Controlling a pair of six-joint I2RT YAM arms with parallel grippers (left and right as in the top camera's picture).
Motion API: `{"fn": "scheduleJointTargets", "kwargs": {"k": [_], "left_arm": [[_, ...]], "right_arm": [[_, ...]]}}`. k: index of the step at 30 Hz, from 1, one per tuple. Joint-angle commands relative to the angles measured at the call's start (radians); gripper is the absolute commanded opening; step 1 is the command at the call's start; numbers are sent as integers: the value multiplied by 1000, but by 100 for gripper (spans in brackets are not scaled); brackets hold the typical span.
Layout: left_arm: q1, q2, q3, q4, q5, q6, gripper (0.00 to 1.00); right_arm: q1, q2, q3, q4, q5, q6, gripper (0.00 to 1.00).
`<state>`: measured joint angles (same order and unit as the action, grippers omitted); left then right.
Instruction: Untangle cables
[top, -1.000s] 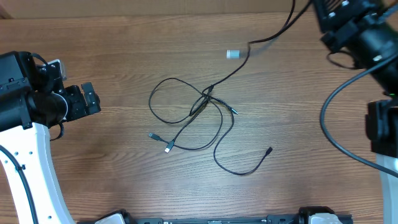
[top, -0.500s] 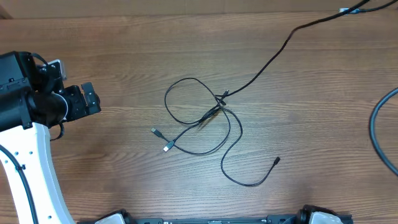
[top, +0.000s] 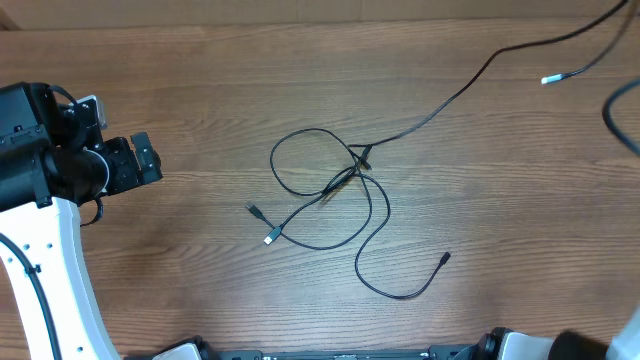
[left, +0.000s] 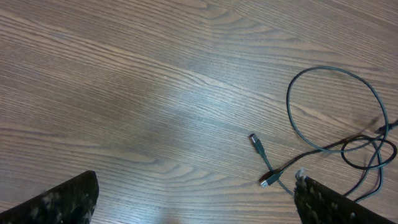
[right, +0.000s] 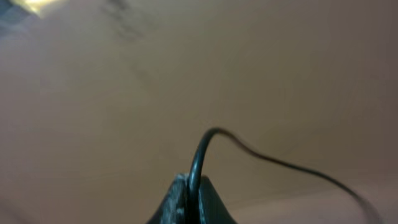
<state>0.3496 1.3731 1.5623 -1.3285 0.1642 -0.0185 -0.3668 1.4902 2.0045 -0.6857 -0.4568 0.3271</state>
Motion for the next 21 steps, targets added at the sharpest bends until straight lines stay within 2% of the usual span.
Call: {"fn": "scheduleJointTargets", "kwargs": {"k": [1,8,11,15,19,21], "left_arm": [[3,7,7,1,9,19,100],[3,7,8,1,9,19,100],[3,7,8,1,9,19,100],[3,7,7,1,9,19,100],[3,7,8,1,9,19,100],[3,7,7,1,9,19,100]], "right_arm": [[-9,85,6,-59,241,-121,4],[-34,168,6,-123,518,-123,4],[-98,167,6,-147,603,-124,4],[-209,167,6,-194,585,-118,4],[-318,150,6,-200,454,-114,4],[-339,143,6,-199,452,-107,4]]}}
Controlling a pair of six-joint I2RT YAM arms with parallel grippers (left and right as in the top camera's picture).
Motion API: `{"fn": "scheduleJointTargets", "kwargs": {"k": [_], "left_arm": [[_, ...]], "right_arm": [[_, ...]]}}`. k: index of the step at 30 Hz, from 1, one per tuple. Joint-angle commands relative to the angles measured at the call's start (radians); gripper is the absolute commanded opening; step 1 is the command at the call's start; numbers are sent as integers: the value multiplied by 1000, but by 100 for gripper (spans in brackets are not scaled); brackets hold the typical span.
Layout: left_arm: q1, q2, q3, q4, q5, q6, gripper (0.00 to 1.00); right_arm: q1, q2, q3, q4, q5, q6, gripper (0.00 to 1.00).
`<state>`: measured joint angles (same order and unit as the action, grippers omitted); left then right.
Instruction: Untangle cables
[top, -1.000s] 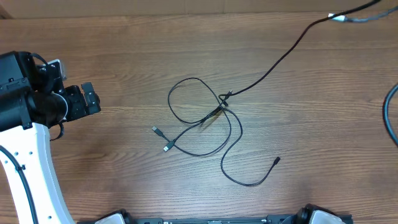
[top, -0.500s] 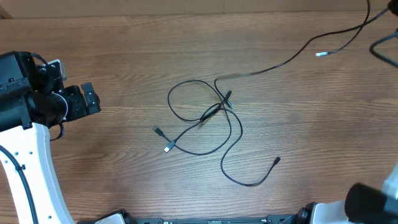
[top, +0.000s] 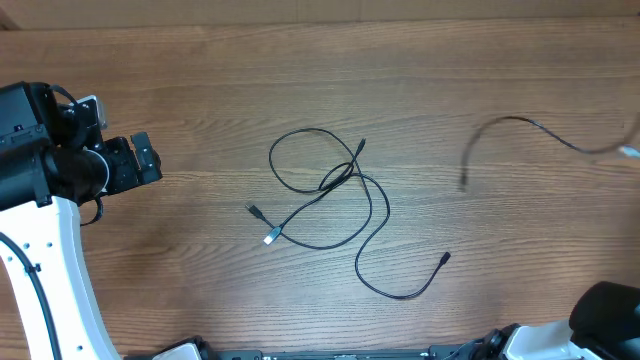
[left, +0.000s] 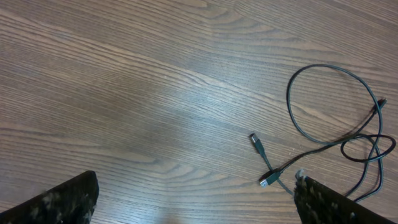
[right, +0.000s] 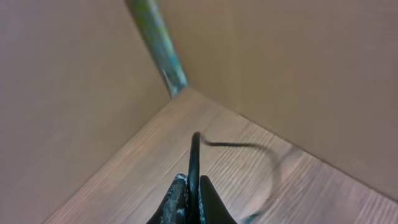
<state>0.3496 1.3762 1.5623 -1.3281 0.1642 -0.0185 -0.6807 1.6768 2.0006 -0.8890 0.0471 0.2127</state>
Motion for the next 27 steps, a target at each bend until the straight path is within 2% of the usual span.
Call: {"fn": "scheduleJointTargets", "kwargs": {"k": [1,8,10,12,17,22,27], "left_arm": [[3,4,7,0,9,19,100],[3,4,7,1,9,19,100],[3,4,7,0,9,19,99],[3,4,7,0,9,19,100],[3,4,7,1,9,19,100],[3,4,7,1,9,19,100],[3,4,7,0,9,19,100]], "right_arm": [[-36,-47,10,8,-48,7,4],[-138,-50,10,26,-8,7,4],[-195,-62,10,30,8,45,4],[-261,-88,10,26,39,94,4],[-358,-169,10,31,42,102,4],[-369,-264,10,44,45,93,4],[-369,-256,10,17,45,88,4]]}}
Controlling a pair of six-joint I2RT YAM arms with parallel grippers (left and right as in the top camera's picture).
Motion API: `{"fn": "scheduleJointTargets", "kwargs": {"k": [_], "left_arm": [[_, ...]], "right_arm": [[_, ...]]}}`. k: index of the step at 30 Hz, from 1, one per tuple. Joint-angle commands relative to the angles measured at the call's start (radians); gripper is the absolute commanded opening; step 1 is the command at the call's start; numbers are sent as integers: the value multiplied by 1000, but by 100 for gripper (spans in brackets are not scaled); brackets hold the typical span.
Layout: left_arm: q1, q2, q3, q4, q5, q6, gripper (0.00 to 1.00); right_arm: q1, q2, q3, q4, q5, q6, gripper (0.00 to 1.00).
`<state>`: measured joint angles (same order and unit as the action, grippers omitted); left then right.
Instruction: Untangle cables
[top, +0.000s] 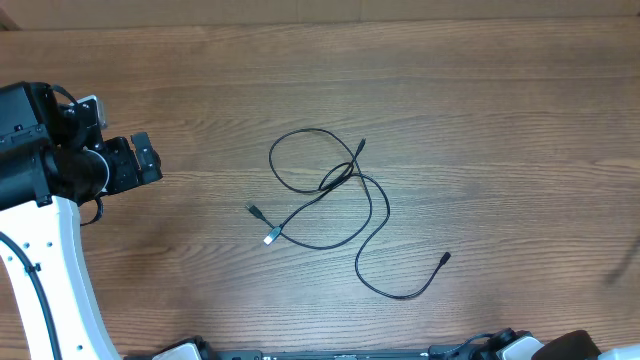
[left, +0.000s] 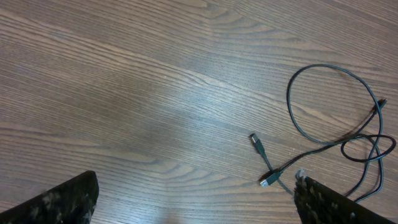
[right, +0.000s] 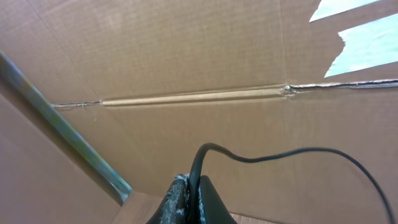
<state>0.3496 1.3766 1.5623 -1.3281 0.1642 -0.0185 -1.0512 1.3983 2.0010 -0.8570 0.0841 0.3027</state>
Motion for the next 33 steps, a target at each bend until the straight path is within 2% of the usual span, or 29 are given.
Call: {"fn": "scheduleJointTargets", "kwargs": {"k": [1,15,24,32,33], "left_arm": [[3,3,8,1,9,19,100],[3,3,7,0,9,19,100],[3,3,7,1,9,19,100],[3,3,7,0,9,19,100],[3,3,7,0,9,19,100]], "right_arm": [[2,34,10,-24,8,-14,4],[2,277,0,-244,0,-23,4],[0,427,-76,-242,-27,-23,4],[0,455,-182,-187,-52,-18,4],[1,455,-183,-194,-52,-18,18]]}}
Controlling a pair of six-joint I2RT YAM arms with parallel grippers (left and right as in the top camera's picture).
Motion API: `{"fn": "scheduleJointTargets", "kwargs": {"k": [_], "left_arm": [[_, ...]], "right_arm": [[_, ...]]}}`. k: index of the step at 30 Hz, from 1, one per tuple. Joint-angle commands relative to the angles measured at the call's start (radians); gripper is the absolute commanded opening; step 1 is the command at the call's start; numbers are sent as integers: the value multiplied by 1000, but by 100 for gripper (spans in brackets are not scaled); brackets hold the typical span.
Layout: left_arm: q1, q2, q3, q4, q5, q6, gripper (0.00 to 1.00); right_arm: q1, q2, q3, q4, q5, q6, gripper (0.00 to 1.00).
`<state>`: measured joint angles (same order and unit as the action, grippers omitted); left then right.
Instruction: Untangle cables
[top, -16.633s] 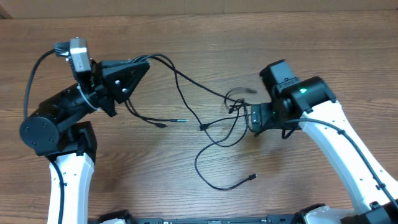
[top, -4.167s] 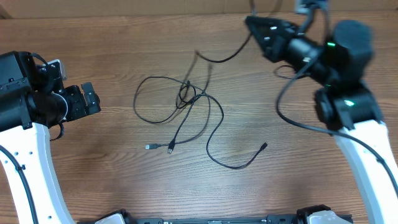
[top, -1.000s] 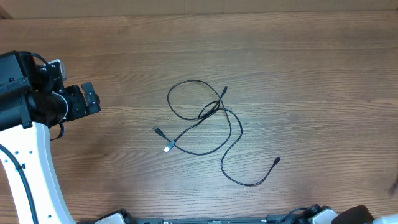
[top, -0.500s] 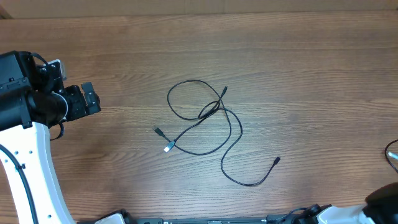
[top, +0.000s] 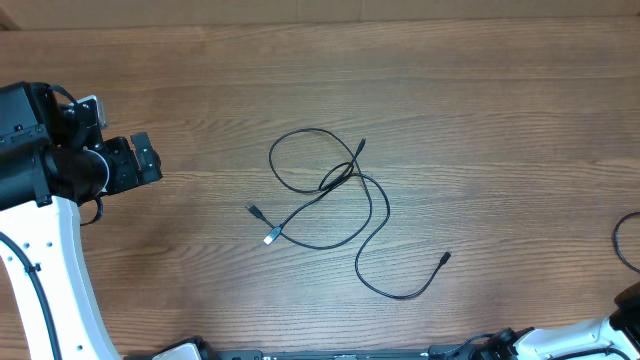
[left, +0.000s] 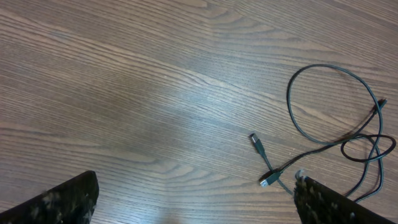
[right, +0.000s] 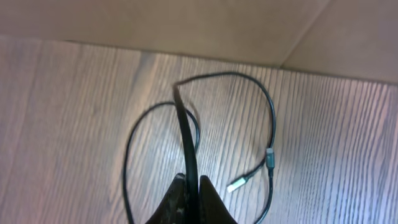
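Note:
Two thin black cables (top: 330, 200) lie looped over each other mid-table, their plugs (top: 262, 225) at the left and one end (top: 445, 259) at the lower right. The left wrist view shows the same loops (left: 336, 118) and plugs (left: 261, 155). My left gripper (top: 148, 160) hovers open far to the left of them, and its fingertips (left: 59, 199) are spread wide. My right gripper (right: 191, 190) is shut on a third black cable (right: 186, 124). That cable coils on the wood beneath it, with a silver-tipped plug (right: 239, 184). Part of its loop (top: 625, 240) shows at the table's right edge.
A wooden table (top: 480, 120) carries everything. A cardboard wall (right: 186, 25) stands along its edge behind the coiled cable. The left arm's white link (top: 50, 270) fills the lower left corner.
The right wrist camera faced the cardboard wall with its cable lifted; now it faces the table with the cable coiled below, and a loop shows at the right edge. The left arm has not moved.
At first a long cable ran from the middle of the tangle to the upper right, with my right gripper shut on it. Then it hung free of the tangle at the right. Then it was out of the overhead view, and now it coils at the table's right edge.

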<state>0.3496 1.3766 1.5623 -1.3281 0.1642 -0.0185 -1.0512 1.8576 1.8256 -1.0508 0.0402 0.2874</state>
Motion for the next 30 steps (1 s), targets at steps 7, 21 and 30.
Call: {"fn": "scheduleJointTargets", "kwargs": {"k": [7,21,30], "left_arm": [[3,3,7,1,9,19,100],[3,3,7,1,9,19,100],[3,3,8,0,9,19,100]], "right_arm": [[1,-4,-7,2,-17,-3,97],[108,-4,-7,-110,-565,-166,100],[506,-4,-7,-228,-566,-244,100]]}}
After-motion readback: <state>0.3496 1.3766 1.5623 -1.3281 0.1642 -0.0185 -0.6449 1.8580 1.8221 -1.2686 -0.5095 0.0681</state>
